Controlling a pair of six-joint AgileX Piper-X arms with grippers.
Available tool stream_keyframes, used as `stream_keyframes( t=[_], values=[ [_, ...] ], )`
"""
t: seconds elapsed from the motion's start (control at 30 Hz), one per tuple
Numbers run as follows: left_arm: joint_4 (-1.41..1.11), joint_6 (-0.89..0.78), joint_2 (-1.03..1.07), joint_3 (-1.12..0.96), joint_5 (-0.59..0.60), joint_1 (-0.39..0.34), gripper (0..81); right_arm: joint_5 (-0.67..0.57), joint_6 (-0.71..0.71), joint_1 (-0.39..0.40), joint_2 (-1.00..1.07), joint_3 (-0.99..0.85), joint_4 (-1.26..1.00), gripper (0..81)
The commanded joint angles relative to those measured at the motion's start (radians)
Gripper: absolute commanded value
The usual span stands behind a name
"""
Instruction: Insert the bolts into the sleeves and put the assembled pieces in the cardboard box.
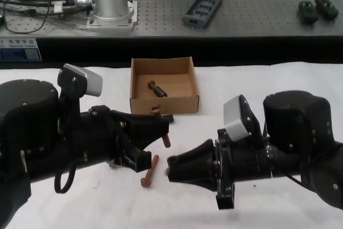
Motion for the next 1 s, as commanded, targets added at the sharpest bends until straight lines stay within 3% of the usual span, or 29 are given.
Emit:
stream_keyframes(
  t=[0.0, 0.3, 0.97],
  values=[
    [-0.028, -0.029, -0.001, -0.008, 0.012, -0.003, 0.6, -0.002, -0.008, -0.003, 0.001, -0.002, -0.005, 4.9],
    [-0.024, -0.045, -0.001, -0.008, 0.064, -0.003, 0.6, 0.02, -0.012, -0.003, 0.001, -0.004, -0.022, 4.9],
    [0.049, -0.043, -0.001, -0.008, 0.059, -0.003, 0.6, 0.02, 0.036, -0.003, 0.001, -0.004, -0.14, 4.9]
  ],
)
